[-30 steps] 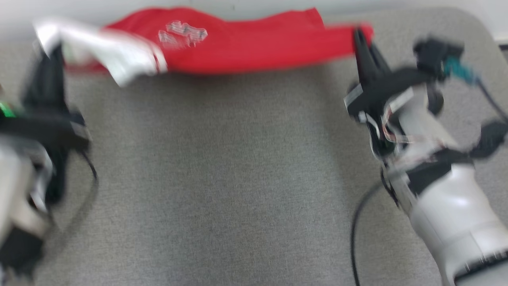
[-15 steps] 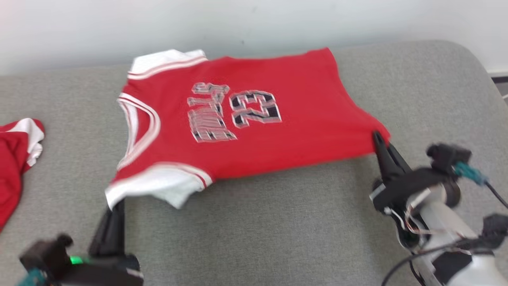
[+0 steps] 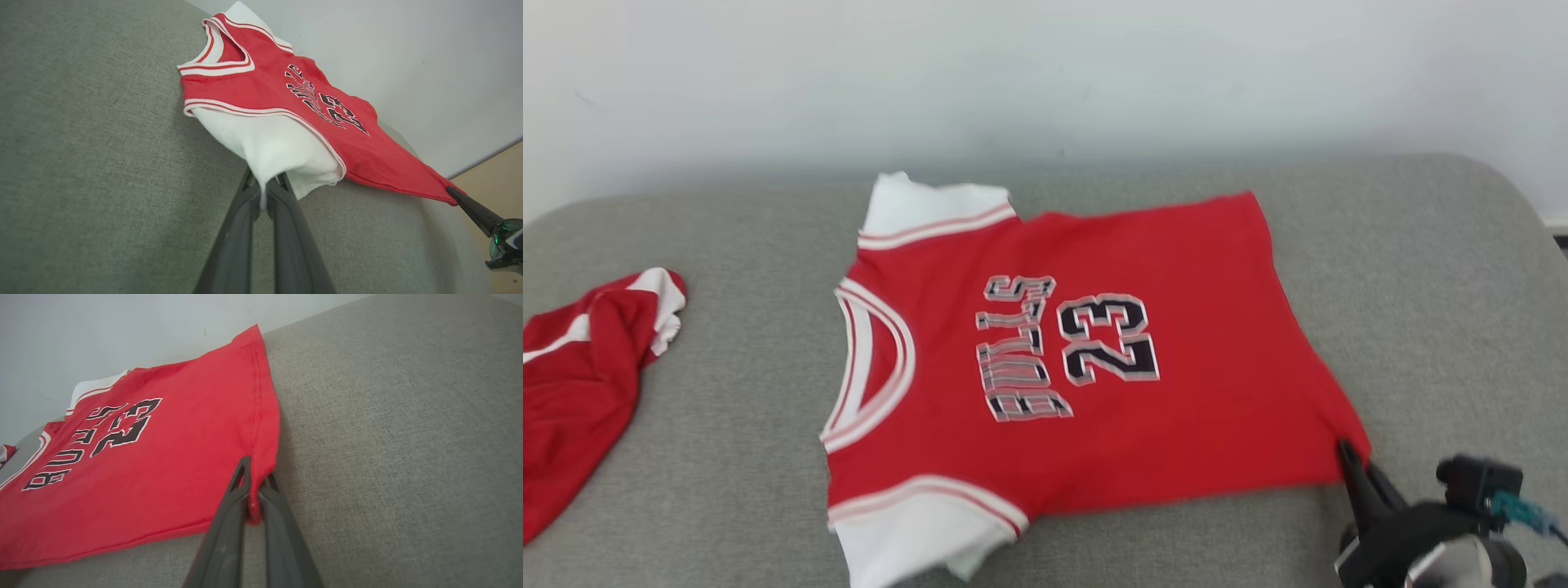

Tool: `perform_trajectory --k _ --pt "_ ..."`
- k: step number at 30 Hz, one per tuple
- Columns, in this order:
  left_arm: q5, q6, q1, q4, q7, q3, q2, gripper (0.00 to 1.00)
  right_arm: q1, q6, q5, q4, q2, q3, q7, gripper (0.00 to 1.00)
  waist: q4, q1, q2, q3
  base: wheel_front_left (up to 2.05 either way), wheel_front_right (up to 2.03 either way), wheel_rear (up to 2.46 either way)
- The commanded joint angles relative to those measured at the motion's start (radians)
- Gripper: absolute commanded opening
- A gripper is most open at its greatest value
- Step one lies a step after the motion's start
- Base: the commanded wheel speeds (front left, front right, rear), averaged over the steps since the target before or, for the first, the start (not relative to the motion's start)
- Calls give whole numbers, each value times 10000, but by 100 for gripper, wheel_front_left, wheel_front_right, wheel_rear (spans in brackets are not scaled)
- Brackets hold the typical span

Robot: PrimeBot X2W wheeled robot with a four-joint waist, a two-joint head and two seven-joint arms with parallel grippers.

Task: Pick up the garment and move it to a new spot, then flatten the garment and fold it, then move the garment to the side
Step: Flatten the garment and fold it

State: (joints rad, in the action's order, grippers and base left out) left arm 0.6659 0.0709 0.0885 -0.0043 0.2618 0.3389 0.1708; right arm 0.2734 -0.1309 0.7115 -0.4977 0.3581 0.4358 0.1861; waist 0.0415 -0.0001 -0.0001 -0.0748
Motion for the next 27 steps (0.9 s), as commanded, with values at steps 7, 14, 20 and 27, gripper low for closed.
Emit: perform_trajectory --k 7,14,20,27 --pt "-91 -22 951 80 42 180 -185 0 -1819 3 -926 1200 -221 -1156 -1226 0 -569 1 1 438 0 0 0" --pt "-13 -202 571 138 9 22 20 0 -2576 3 -1815 2528 -765 -2348 -2128 0 -684 1 1 -9 0 0 0" --pt "-346 -447 -207 -26 25 -15 119 0 -2491 3 -2127 3352 -1301 -2762 -2524 0 -547 1 1 -137 0 0 0" --pt "-380 -765 -1396 81 -45 -217 315 0 -1681 3 -2164 3379 -1443 -2653 -3097 0 -169 1 1 -277 0 0 0"
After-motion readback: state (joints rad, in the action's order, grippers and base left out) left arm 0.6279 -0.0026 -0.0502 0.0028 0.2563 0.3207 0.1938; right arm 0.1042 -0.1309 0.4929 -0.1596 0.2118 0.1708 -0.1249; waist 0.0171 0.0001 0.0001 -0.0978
